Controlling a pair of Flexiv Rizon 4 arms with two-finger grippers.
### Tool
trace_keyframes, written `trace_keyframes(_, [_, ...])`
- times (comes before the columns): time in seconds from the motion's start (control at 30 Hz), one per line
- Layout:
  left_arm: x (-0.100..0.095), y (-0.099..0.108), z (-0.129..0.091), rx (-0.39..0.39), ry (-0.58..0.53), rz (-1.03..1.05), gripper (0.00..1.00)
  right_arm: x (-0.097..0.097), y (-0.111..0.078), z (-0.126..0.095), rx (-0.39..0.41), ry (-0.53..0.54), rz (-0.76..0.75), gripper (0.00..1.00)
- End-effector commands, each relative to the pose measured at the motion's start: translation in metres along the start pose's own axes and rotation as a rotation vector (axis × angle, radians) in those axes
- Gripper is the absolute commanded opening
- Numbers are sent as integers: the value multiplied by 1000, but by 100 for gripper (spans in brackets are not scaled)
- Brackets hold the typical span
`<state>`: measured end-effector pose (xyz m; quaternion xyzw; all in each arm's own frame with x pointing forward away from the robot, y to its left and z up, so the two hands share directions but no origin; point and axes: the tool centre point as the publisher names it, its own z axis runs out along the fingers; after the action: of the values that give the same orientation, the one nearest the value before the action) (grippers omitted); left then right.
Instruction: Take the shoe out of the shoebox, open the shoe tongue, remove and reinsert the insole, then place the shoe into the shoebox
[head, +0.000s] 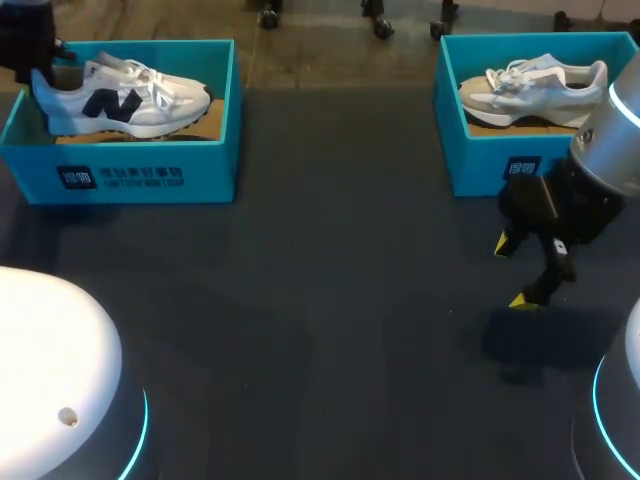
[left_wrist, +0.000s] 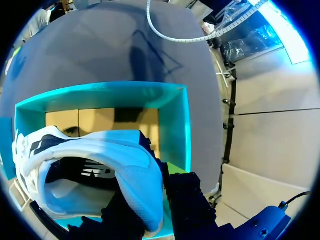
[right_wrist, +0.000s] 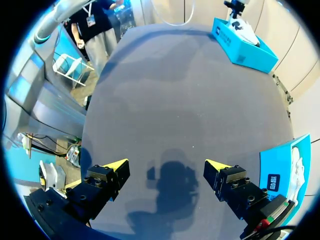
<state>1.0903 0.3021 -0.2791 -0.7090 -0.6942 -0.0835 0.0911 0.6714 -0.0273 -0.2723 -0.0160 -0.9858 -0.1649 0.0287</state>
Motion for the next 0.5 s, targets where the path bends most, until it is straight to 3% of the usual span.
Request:
trace_keyframes(0.03, [-10,4,13,0,0,-10,0,0,0,1,1,0,0,100])
trace_keyframes(0.5, [-22,14,50,35,2,-71,0,0,0,1,1,0,0,100])
